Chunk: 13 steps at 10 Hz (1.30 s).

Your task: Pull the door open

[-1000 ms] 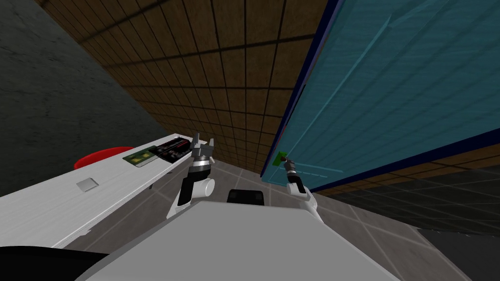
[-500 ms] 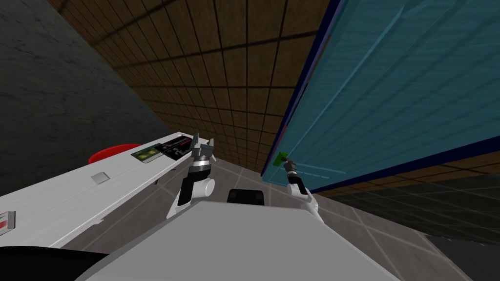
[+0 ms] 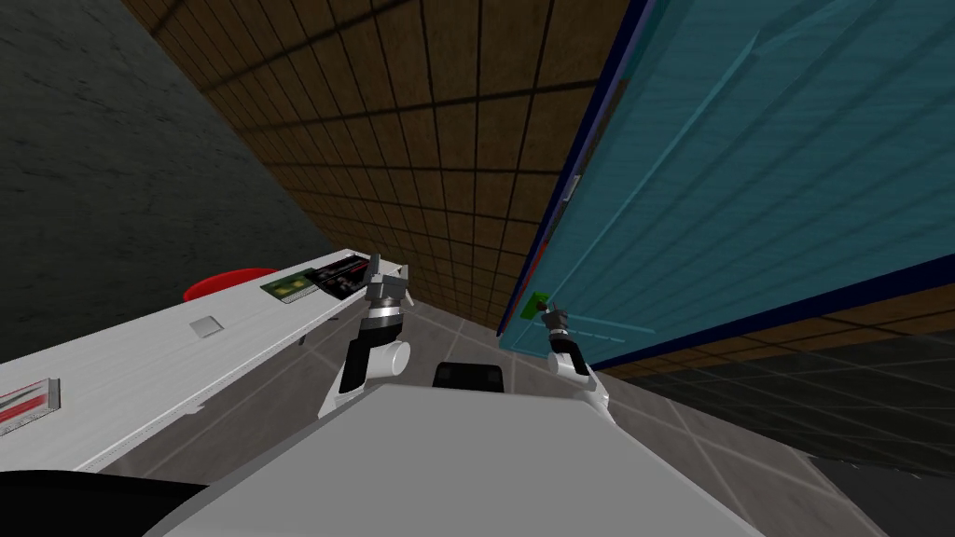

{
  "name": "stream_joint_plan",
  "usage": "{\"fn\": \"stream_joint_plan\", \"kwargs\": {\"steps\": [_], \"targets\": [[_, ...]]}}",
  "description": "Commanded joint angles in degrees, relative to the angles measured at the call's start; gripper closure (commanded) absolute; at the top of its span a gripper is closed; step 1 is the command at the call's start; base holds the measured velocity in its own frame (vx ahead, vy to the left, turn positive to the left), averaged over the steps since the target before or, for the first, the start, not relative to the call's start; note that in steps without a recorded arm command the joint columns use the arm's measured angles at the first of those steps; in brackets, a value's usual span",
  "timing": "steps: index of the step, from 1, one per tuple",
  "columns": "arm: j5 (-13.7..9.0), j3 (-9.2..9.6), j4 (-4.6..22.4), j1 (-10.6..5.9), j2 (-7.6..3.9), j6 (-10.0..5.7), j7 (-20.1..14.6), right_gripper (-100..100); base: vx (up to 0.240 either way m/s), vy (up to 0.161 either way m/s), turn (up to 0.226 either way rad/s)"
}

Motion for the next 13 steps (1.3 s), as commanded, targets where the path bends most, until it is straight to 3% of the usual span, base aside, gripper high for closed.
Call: {"fn": "stream_joint_plan", "kwargs": {"steps": [1, 2, 3, 5, 6, 8, 9, 11, 12, 13], "targets": [[-2.13, 1.22, -1.21, 0.49, 1.25, 0.22, -2.65, -100, -0.086, -0.049, 0.051], [-3.68, 1.41, -1.72, 0.76, 1.78, 0.3, -4.21, -100, -0.12, -0.052, 0.065], [-3.68, 1.41, -1.72, 0.76, 1.78, 0.3, -4.35, -100, -0.091, -0.006, 0.06], [-7.12, 1.82, -2.85, 1.37, 2.95, 0.48, -7.77, -100, -0.066, 0.007, 0.088], [-7.12, 1.82, -2.85, 1.37, 2.95, 0.48, -8.13, -100, -0.044, 0.017, 0.097], [-10.77, 2.26, -4.05, 2.02, 4.19, 0.67, -11.73, -100, -0.061, 0.01, 0.062], [-10.77, 2.26, -4.05, 2.02, 4.19, 0.67, -12.13, -100, -0.061, -0.008, 0.027], [-14.45, 2.71, -5.26, 2.67, 5.43, 0.86, -15.78, -100, -0.077, -0.033, 0.069], [-14.45, 2.71, -5.26, 2.67, 5.43, 0.86, -16.17, -100, -0.063, -0.035, 0.033], [-16.24, 2.92, -5.85, 2.98, 6.04, 0.96, -18.13, -100, -0.051, -0.025, 0.051]]}}
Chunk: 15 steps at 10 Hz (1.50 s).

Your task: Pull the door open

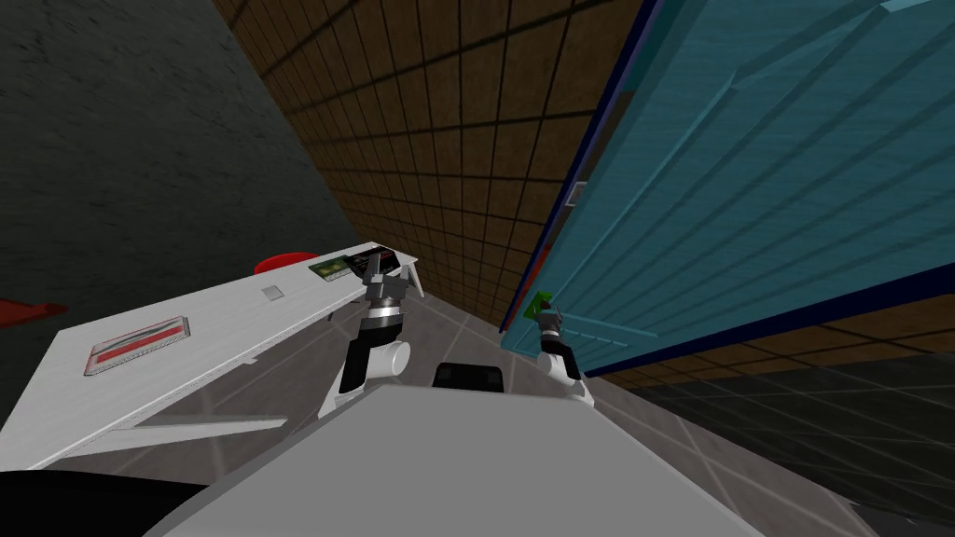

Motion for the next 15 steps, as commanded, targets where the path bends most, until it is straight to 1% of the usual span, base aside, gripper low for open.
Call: {"fn": "stream_joint_plan", "kwargs": {"steps": [1, 2, 3, 6, 9, 10, 11, 12, 13, 14, 15], "targets": [[-2.62, 0.32, -0.89, 0.47, 0.92, 0.15, -2.86, -100, -0.071, -0.02, 0.088], [-4.25, 0.52, -1.43, 0.76, 1.48, 0.24, -4.43, -100, -0.099, -0.029, 0.077], [-4.25, 0.52, -1.43, 0.76, 1.48, 0.24, -4.84, -100, -0.072, -0.023, 0.023], [-8.33, 1.01, -2.77, 1.48, 2.86, 0.45, -9.32, -100, -0.073, -0.021, 0.058], [-11.07, 1.34, -3.67, 1.97, 3.79, 0.6, -12.32, -100, -0.069, -0.022, 0.039], [-10.47, 1.29, -3.51, 1.91, 3.61, 0.53, -11.59, -100, -0.026, -0.013, 0.009], [-11.5, -0.3, -2.0, 1.52, 1.65, 0.02, -13.41, -100, 0.13, -0.004, 0.217], [-11.91, -1.0, -1.33, 1.33, 0.78, -0.21, -14.11, -100, 0.194, -0.031, 0.221], [-12.46, -1.95, -0.41, 1.08, -0.4, -0.53, -15.06, -100, 0.206, -0.054, 0.194], [-12.8, -2.54, 0.16, 0.93, -1.12, -0.72, -15.64, -100, 0.178, -0.048, 0.115], [-12.53, -2.16, -0.54, 1.13, -0.35, -0.45, -14.9, -100, 0.074, -0.022, 0.015]]}}
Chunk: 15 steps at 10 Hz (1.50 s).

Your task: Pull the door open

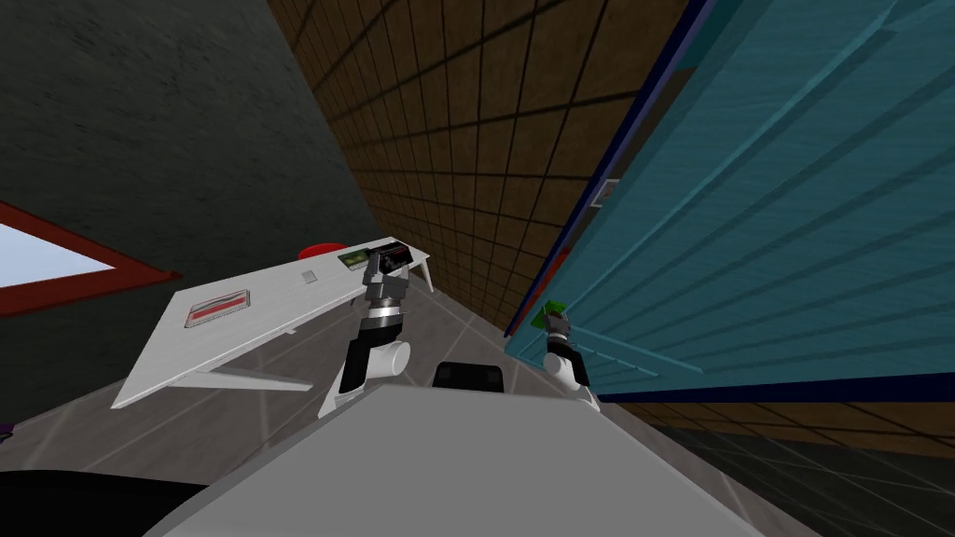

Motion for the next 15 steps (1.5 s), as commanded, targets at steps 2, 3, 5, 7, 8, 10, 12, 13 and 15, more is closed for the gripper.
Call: {"fn": "stream_joint_plan", "kwargs": {"steps": [2, 3, 5, 7, 8, 10, 12, 13, 15], "targets": [[0.05, 0.11, -0.01, 0.01, 0.1, -0.01, 0.13, 100, -0.014, 0.002, -0.011], [0.05, 0.11, -0.01, 0.01, 0.1, -0.01, 0.13, 100, -0.026, 0.004, 0.011], [0.05, 0.11, -0.01, 0.01, 0.1, -0.01, 0.13, 100, -0.012, 0.001, 0.001], [-0.1, 0.99, 0.06, 0.57, -1.34, -0.21, -1.17, 100, -0.063, -0.017, 0.106], [-0.13, 1.17, 0.03, 0.67, -1.64, -0.3, -1.45, 100, -0.186, -0.033, 0.177], [-0.29, 2.03, -0.09, 1.13, -3.05, -0.72, -2.79, 100, -0.2, -0.036, 0.129], [-0.47, 2.99, -0.23, 1.65, -4.64, -1.19, -4.3, 100, -0.211, -0.03, 0.174], [-0.57, 3.48, -0.3, 1.91, -5.44, -1.43, -5.07, 100, -0.218, -0.052, 0.177], [-0.74, 4.42, -0.43, 2.42, -6.99, -1.89, -6.54, 100, -0.216, -0.052, 0.183]]}}
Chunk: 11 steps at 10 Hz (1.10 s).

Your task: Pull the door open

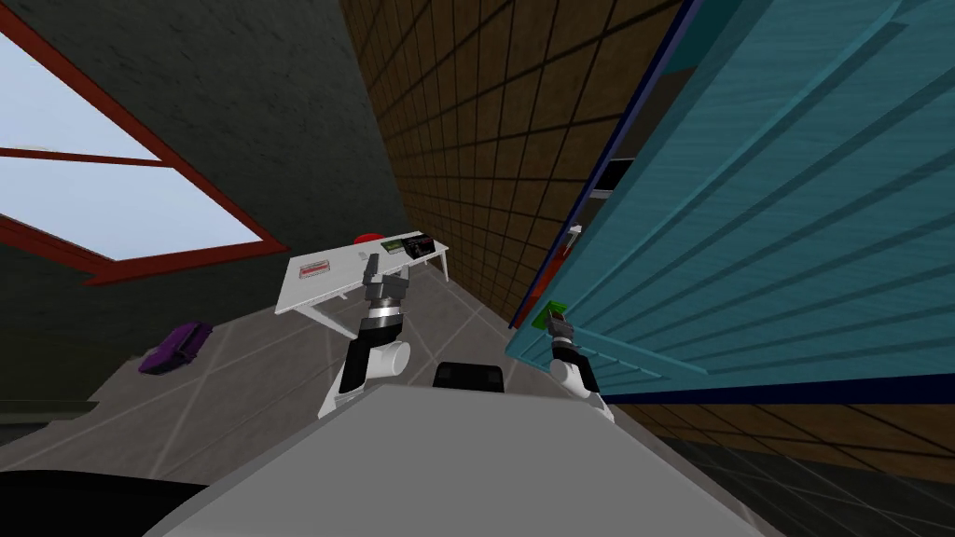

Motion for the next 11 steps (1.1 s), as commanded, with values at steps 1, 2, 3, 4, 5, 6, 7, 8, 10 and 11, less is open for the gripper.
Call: {"fn": "stream_joint_plan", "kwargs": {"steps": [1, 2, 3, 4, 5, 6, 7, 8, 10, 11], "targets": [[-0.14, 1.08, -0.33, 0.44, -1.4, -0.53, -1.5, 100, -0.237, -0.1, 0.224], [-0.23, 1.58, -0.4, 0.71, -2.22, -0.77, -2.28, 100, -0.245, -0.052, 0.192], [-0.31, 2.0, -0.46, 0.93, -2.92, -0.98, -2.94, 100, -0.256, -0.019, 0.149], [-0.27, 1.63, -0.38, 0.77, -2.45, -0.73, -2.37, 100, -0.112, -0.007, 0.035], [-0.16, 2.61, -0.52, 1.35, -3.37, -1.1, -3.33, 100, -0.156, -0.025, 0.126], [-0.11, 3.0, -0.65, 1.56, -3.83, -1.36, -3.76, 100, -0.23, -0.012, 0.135], [-0.04, 3.42, -0.81, 1.8, -4.36, -1.64, -4.23, 100, -0.23, -0.031, 0.135], [0.02, 3.88, -0.97, 2.05, -4.92, -1.95, -4.74, 100, -0.222, -0.063, 0.137], [0.16, 4.84, -1.31, 2.58, -6.08, -2.58, -5.79, 100, -0.208, -0.047, 0.133], [0.26, 5.52, -1.55, 2.95, -6.91, -3.03, -6.54, 100, -0.249, -0.058, 0.182]]}}
